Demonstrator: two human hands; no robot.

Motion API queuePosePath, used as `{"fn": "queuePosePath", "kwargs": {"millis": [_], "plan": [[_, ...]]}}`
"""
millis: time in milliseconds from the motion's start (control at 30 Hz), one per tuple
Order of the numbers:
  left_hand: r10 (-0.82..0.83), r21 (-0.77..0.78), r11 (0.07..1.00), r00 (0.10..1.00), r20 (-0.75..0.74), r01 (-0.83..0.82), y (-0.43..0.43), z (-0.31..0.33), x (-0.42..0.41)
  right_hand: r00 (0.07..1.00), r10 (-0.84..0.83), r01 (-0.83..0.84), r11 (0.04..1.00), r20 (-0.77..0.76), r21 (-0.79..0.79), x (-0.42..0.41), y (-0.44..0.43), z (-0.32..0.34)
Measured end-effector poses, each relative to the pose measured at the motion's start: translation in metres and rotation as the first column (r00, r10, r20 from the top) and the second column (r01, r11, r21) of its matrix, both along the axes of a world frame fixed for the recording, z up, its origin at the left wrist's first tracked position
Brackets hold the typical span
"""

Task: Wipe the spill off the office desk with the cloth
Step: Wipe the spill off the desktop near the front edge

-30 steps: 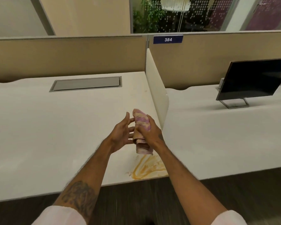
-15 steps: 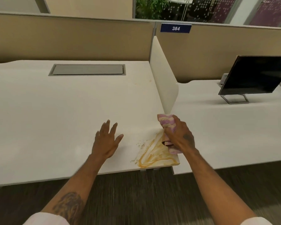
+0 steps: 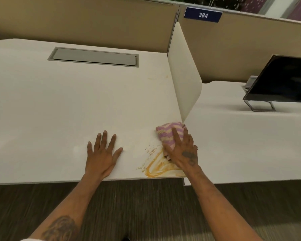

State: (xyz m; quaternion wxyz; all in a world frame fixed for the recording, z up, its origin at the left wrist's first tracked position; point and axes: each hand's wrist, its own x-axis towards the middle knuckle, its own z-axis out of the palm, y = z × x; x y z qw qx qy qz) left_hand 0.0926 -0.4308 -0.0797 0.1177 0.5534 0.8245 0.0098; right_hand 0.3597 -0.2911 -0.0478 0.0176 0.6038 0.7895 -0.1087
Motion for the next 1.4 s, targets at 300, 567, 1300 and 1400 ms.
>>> {"fn": "queuePosePath", "kwargs": {"millis": [300, 567, 1300, 1400], "plan": [[0.020, 0.071, 0.997, 0.999, -0.041, -0.017, 0.000, -0.006, 0.001, 0.998, -0.019, 0.023, 0.999, -0.068, 0.048, -0.020, 0.021, -0.009], [0.027, 0.099, 0.995, 0.999, -0.032, -0.023, -0.001, -0.009, 0.000, 0.981, 0.130, -0.116, 0.988, -0.145, 0.098, 0.014, 0.005, -0.012], [0.033, 0.114, 0.993, 0.999, -0.013, -0.031, -0.001, -0.007, 0.001, 0.975, -0.181, 0.196, 0.975, -0.131, 0.108, -0.017, 0.002, -0.007], [0.035, 0.121, 0.992, 0.999, -0.016, -0.033, -0.001, -0.009, 0.001, 0.980, -0.131, 0.148, 0.983, -0.148, 0.108, -0.044, 0.004, -0.009]]}}
